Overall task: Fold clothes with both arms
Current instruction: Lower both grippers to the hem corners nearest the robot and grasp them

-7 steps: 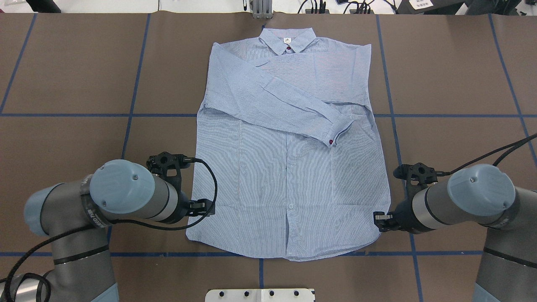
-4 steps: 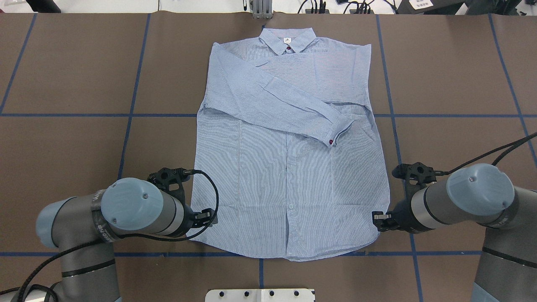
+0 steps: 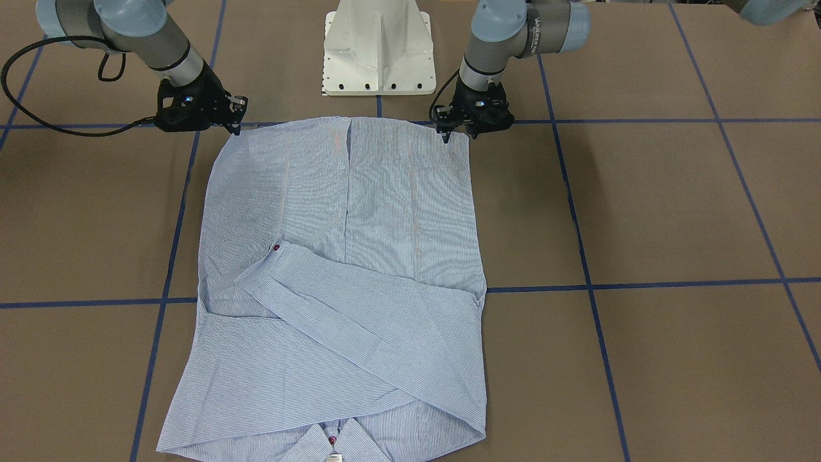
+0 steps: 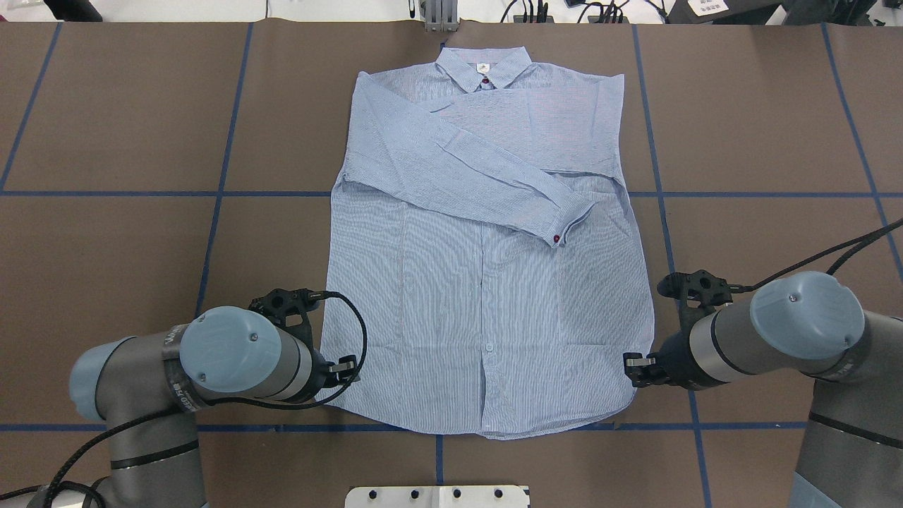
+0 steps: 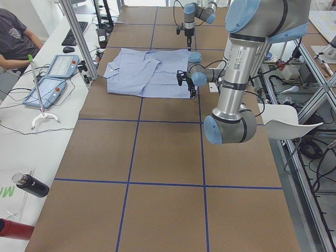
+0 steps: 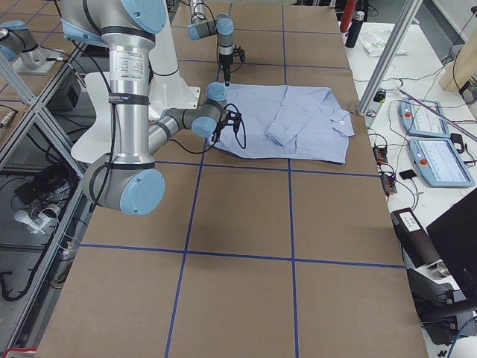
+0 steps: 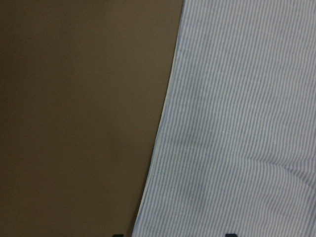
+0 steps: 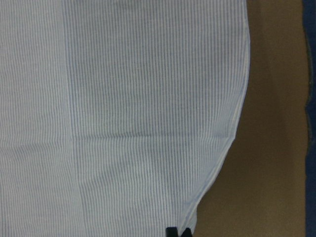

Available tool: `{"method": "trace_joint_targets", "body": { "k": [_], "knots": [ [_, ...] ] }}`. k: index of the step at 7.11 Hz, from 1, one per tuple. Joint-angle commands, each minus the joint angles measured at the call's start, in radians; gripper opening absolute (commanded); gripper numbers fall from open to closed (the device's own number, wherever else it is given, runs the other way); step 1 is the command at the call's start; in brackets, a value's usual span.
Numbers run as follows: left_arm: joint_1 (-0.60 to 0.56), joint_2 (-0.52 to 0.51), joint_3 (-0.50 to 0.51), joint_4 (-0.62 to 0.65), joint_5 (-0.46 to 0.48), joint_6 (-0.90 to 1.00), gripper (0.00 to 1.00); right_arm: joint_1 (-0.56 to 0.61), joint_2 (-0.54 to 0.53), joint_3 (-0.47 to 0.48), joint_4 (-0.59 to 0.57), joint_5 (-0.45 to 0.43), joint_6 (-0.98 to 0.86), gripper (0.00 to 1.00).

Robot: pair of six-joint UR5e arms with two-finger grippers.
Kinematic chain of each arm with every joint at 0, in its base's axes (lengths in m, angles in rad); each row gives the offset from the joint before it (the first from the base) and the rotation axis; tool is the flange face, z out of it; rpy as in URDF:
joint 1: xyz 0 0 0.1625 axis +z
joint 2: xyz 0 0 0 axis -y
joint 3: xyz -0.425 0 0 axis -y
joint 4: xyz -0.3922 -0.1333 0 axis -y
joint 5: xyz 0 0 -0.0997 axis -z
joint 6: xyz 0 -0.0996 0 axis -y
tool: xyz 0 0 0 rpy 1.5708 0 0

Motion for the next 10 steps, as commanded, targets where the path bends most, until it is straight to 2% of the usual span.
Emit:
{"method": "trace_joint_targets", "body": {
  "k": [1,10],
  "knots": [
    [0.000,0.000,0.019,0.000,0.002,-0.001,0.61,0.004,0.000,0.000,0.000,0.002,0.000,0.00],
    [0.003,0.015,0.014,0.004,0.013,0.002,0.42,0.014,-0.001,0.002,-0.002,0.003,0.000,0.00]
  ]
}}
